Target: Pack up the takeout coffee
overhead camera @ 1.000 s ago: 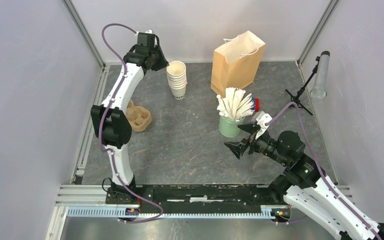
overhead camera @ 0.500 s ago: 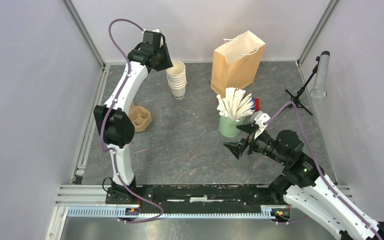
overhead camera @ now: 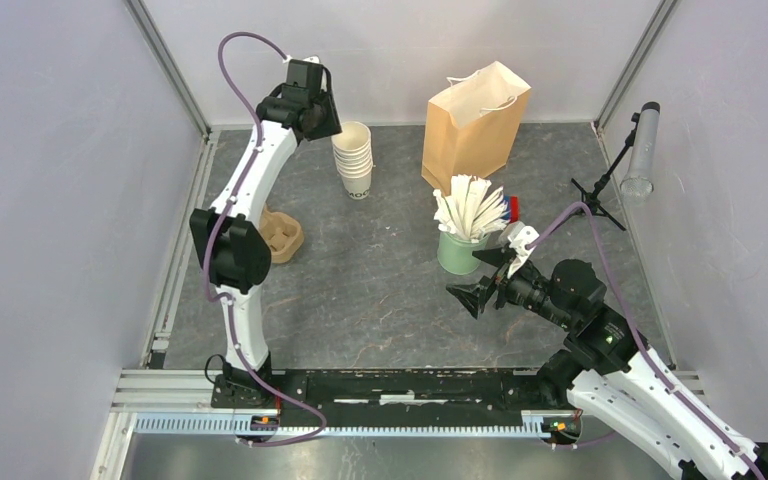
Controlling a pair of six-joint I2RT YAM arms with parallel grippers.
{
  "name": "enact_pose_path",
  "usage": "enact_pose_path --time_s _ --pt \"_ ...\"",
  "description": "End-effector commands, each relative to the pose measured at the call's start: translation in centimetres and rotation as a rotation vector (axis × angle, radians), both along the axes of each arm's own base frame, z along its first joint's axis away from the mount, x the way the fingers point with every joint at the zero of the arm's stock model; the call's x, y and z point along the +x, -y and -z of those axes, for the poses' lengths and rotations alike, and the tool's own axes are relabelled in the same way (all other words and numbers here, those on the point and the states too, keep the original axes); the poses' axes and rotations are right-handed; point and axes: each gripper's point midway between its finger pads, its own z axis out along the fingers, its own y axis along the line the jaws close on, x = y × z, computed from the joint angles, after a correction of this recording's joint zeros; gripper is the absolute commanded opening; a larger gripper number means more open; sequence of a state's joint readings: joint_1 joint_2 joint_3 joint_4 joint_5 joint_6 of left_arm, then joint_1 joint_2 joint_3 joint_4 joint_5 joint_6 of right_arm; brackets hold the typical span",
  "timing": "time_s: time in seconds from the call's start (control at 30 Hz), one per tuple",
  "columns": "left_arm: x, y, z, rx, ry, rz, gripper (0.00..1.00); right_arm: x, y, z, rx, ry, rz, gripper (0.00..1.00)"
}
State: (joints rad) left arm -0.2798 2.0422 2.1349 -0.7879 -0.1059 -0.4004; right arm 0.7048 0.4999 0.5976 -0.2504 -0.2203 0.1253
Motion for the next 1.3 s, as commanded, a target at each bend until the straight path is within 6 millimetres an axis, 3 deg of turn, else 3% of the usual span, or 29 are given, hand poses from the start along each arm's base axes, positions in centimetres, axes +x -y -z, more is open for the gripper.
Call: enact_pose_path --time_s 0.0,0.2,0.27,0.4,0.67,0.93,1.27 --pt "0.8 -0.6 0.1 0.066 0.012 0.013 0.42 0.1 -0.1 -0.9 0.016 0.025 0.0 0.97" --pt "1.0 -0.3 0.8 0.06 -0.001 0.028 0.35 0.2 -0.1 -0.9 0.013 0.023 0.002 0.97" --pt "0.9 -0.2 0.7 0.054 0.001 0.032 0.3 0.2 0.0 -0.8 0.012 0.022 0.003 0.97" --pt "0.8 0.3 -0.2 0.025 0.014 0.043 0.3 0.2 0.0 -0.6 0.01 0.02 0.007 0.97" --pt "0.0 1.5 -1.4 -0.027 0.013 0.096 0.03 0.3 -0.1 -0.2 0.014 0.018 0.008 0.97" --pt "-2.4 2.9 -2.5 -0.08 -0.016 0.159 0.02 0.7 -0.4 0.7 -0.008 -0.009 0.009 0.97" --pt "-6.1 5.1 -1.8 -0.105 -0.073 0.232 0.02 1.1 -0.3 0.8 0.004 -0.019 0.033 0.97"
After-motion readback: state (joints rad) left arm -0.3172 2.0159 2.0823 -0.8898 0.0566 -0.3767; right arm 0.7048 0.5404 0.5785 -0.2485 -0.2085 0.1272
